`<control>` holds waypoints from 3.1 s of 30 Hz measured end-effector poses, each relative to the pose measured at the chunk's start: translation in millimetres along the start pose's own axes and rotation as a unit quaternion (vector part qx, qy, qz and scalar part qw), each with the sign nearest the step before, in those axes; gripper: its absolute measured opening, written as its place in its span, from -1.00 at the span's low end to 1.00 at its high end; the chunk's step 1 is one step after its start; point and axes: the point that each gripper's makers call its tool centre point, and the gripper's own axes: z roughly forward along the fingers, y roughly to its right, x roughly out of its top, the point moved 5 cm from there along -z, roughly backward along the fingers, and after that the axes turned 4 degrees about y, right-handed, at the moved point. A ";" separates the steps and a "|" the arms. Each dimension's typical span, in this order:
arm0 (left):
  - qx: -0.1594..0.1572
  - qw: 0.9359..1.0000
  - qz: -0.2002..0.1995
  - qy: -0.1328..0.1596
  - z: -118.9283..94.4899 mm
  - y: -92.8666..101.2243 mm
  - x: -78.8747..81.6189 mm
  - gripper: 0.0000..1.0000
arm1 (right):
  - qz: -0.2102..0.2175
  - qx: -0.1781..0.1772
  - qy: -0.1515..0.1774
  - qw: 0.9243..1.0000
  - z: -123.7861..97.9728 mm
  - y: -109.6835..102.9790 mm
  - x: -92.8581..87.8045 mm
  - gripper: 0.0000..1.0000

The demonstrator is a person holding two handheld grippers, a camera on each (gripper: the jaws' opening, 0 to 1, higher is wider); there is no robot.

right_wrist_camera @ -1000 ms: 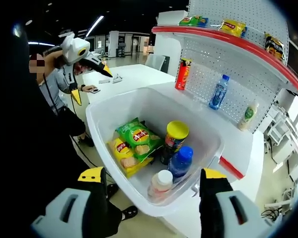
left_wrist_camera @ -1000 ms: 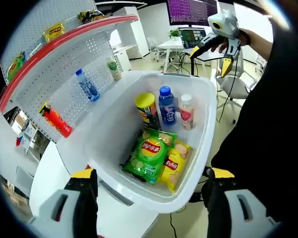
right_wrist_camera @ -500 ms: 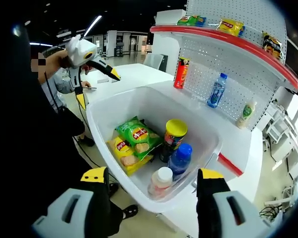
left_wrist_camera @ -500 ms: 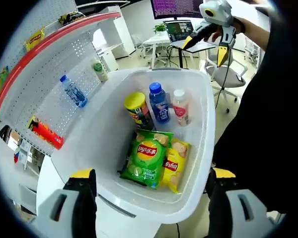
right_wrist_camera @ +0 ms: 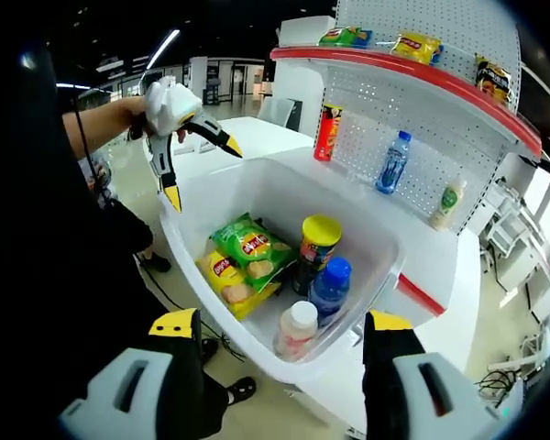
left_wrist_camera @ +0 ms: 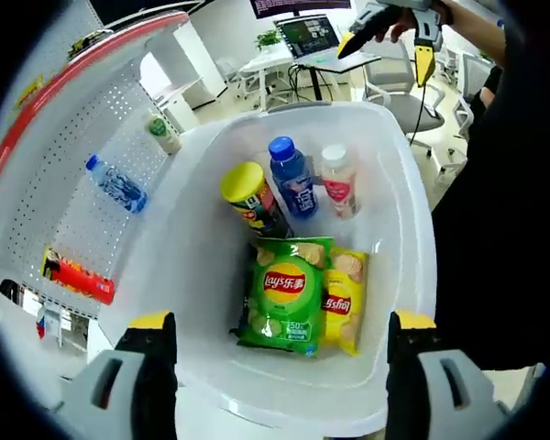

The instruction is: Place the items from the shopping basket onto the snack and drink counter

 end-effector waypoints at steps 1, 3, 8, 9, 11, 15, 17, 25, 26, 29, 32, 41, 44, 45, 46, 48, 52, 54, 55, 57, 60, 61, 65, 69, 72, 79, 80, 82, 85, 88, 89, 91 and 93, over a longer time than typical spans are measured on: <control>-0.001 1.000 0.001 0.000 1.2 -1.0 0.5 0.91 | 0.001 -0.001 -0.001 1.000 -0.5 -0.1 -0.7 0.40; -0.005 1.000 -0.002 0.002 4.5 -3.1 0.9 0.91 | 0.002 -0.003 -0.001 1.000 -1.2 -0.4 -1.9 0.40; -0.016 1.000 0.004 -0.005 18.8 -4.6 -3.4 0.91 | 0.004 -0.007 -0.002 1.000 -3.8 0.2 -2.5 0.40; -0.018 1.000 0.009 -0.009 21.5 -4.8 -4.6 0.91 | 0.004 -0.008 -0.003 1.000 -4.3 0.7 -2.4 0.40; -0.020 1.000 0.016 -0.017 25.8 -5.0 -7.0 0.91 | 0.004 -0.010 -0.003 1.000 -5.0 1.5 -2.3 0.40; -0.023 0.999 0.026 -0.027 35.2 -7.1 -9.8 0.91 | 0.004 -0.010 -0.003 1.000 -5.6 1.9 -2.2 0.40; -0.028 0.999 0.031 -0.032 39.5 -6.7 -10.7 0.91 | 0.004 -0.011 -0.003 1.000 -5.8 2.3 -2.0 0.40; -0.041 0.997 0.043 -0.047 57.8 -8.7 -18.8 0.91 | 0.012 -0.016 -0.004 1.000 -7.5 4.0 -6.4 0.40; -0.042 0.997 0.045 -0.051 60.4 -8.7 -20.5 0.91 | 0.012 -0.016 -0.006 1.000 -7.5 4.0 -7.5 0.40; -0.043 0.997 0.046 -0.054 66.9 -9.1 -23.4 0.91 | 0.015 -0.018 -0.004 1.000 -8.4 3.8 -7.7 0.40; -0.044 0.996 0.051 -0.058 72.5 -7.5 -26.1 0.91 | 0.017 -0.020 -0.003 1.000 -9.4 4.0 -8.7 0.40; -0.054 0.994 0.057 -0.070 88.5 -4.8 -35.3 0.91 | 0.021 -0.021 -0.003 1.000 -11.2 1.9 -11.5 0.40; -0.054 0.995 0.049 -0.069 93.3 -6.5 -38.2 0.91 | 0.021 -0.022 -0.003 1.000 -12.3 1.5 -12.3 0.40; -0.053 0.995 0.047 -0.069 94.6 -7.3 -39.4 0.91 | 0.021 -0.023 -0.002 1.000 -12.9 1.5 -12.6 0.40; -0.052 0.995 0.041 -0.072 96.1 -8.1 -41.4 0.91 | 0.023 -0.023 -0.002 0.999 -13.1 1.4 -13.0 0.40; -0.052 0.995 0.032 -0.074 98.1 -9.2 -43.9 0.91 | 0.024 -0.024 -0.003 0.999 -12.8 1.5 -14.2 0.40; -0.056 0.996 0.008 -0.062 102.1 -11.0 -43.9 0.91 | 0.025 -0.022 -0.003 0.999 -11.6 -0.2 -15.1 0.40; -0.055 0.997 0.016 -0.059 105.9 -10.5 -43.5 0.91 | 0.026 -0.021 -0.004 0.999 -11.7 -1.0 -15.3 0.39; -0.059 0.997 0.019 -0.055 107.0 -9.6 -42.0 0.91 | 0.026 -0.021 -0.005 0.999 -11.9 -0.8 -15.9 0.39; -0.068 0.997 0.014 -0.042 110.1 -7.6 -38.4 0.91 | 0.027 -0.023 -0.007 0.999 -12.5 -0.2 -16.9 0.39; -0.074 0.996 0.027 -0.045 117.9 -4.9 -37.8 0.91 | 0.028 -0.025 -0.008 0.999 -13.4 0.3 -17.7 0.39; -0.073 0.995 0.040 -0.053 120.7 -5.1 -39.6 0.91 | 0.027 -0.025 -0.009 0.999 -13.8 0.4 -17.7 0.39; -0.083 0.992 0.059 -0.069 132.7 -1.6 -43.7 0.91 | 0.020 -0.034 -0.002 0.999 -20.8 4.7 -11.4 0.39; -0.090 0.992 0.056 -0.070 141.4 -1.4 -44.0 0.91 | 0.022 -0.044 0.004 0.999 -26.7 7.4 -11.6 0.39; -0.091 0.991 0.055 -0.075 146.8 -1.8 -45.7 0.91 | 0.025 -0.045 0.000 0.999 -27.4 6.7 -15.6 0.39; -0.109 0.990 0.039 -0.075 158.5 2.2 -49.8 0.91 | 0.032 -0.052 -0.003 0.998 -29.7 6.6 -20.0 0.38; -0.102 0.991 0.038 -0.077 160.9 0.6 -50.6 0.91 | 0.034 -0.054 -0.003 0.998 -30.5 7.0 -20.5 0.38; -0.093 0.991 0.041 -0.082 164.4 -3.4 -52.7 0.91 | 0.036 -0.057 -0.004 0.998 -31.7 7.6 -22.0 0.38; -0.106 0.990 0.035 -0.088 167.0 -1.0 -55.1 0.91 | 0.039 -0.058 -0.007 0.998 -32.3 7.0 -23.9 0.38; -0.109 0.988 0.043 -0.100 172.2 -0.6 -59.8 0.91 | 0.037 -0.058 -0.009 0.998 -32.7 6.3 -24.2 0.38; -0.110 0.988 0.043 -0.100 173.3 -0.6 -59.9 0.91 | 0.038 -0.059 -0.009 0.998 -32.9 6.4 -24.1 0.38; -0.116 0.988 0.035 -0.099 175.5 1.1 -58.0 0.91 | 0.039 -0.060 -0.008 0.997 -33.1 6.5 -23.6 0.38; -0.122 0.987 0.029 -0.100 179.1 2.6 -57.5 0.91 | 0.040 -0.061 -0.010 0.997 -33.3 6.3 -24.1 0.37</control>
